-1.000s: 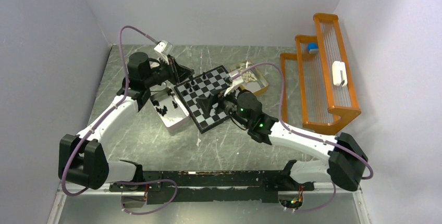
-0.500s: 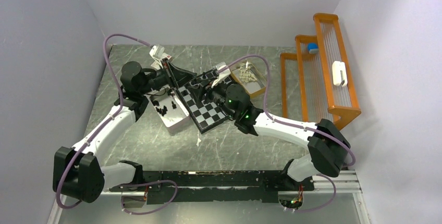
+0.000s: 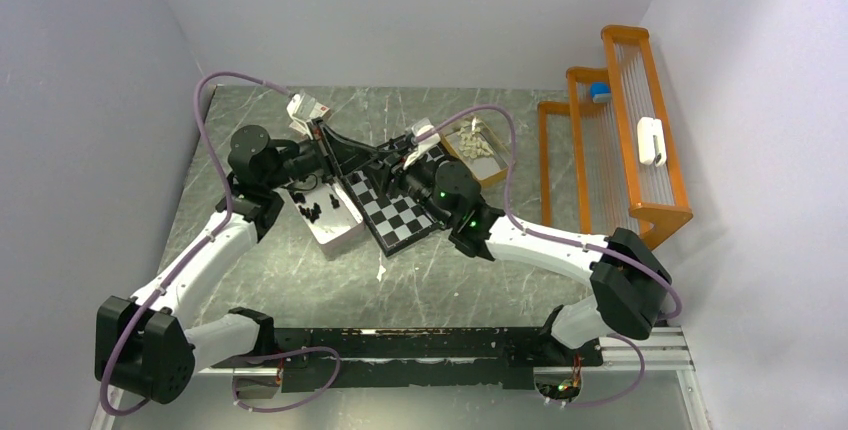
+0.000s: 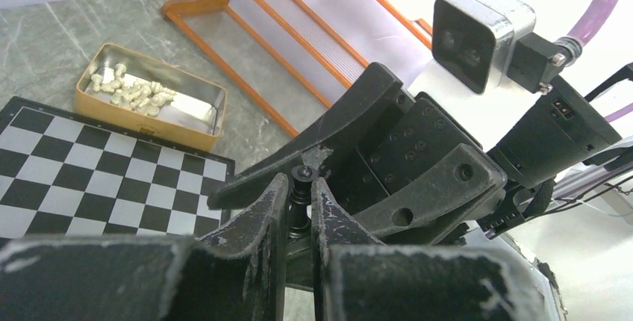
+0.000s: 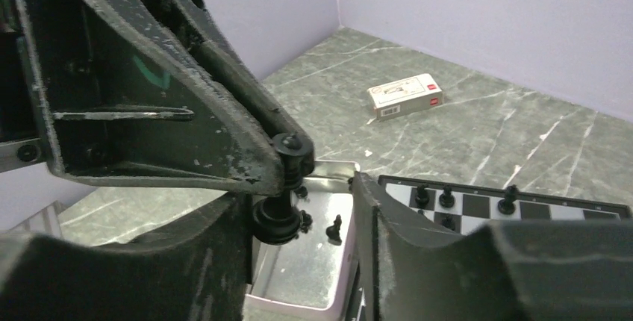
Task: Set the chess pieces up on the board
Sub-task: Place the chess piece on the chessboard.
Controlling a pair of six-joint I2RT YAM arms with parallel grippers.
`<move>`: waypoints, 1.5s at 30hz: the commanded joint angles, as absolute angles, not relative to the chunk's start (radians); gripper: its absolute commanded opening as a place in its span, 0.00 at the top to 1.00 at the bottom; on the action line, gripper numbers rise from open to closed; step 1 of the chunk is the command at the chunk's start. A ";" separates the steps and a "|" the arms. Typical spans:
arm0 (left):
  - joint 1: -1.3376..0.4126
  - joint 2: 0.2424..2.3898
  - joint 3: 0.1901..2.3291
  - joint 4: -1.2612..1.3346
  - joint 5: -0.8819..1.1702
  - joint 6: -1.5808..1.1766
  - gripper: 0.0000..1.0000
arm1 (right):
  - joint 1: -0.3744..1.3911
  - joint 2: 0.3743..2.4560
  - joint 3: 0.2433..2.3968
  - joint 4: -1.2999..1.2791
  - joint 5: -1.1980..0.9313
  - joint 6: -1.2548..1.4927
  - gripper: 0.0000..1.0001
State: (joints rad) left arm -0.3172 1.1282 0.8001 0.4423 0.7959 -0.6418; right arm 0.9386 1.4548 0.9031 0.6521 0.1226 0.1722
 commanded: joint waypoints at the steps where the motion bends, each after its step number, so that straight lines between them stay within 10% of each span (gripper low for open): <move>1: -0.331 1.124 0.804 0.382 0.812 -0.617 0.93 | 0.932 1.464 0.923 0.733 0.142 0.161 0.58; 10: -0.331 1.197 0.966 0.056 0.866 -0.398 0.90 | 0.909 1.428 0.853 0.738 0.055 0.033 1.00; 33: -0.342 1.225 1.125 -0.234 0.944 -0.203 0.59 | 0.896 1.410 0.850 0.658 -0.117 -0.131 1.00; 45: -0.360 1.268 1.158 -0.234 0.922 -0.198 0.60 | 0.896 1.405 0.861 0.630 -0.137 -0.140 1.00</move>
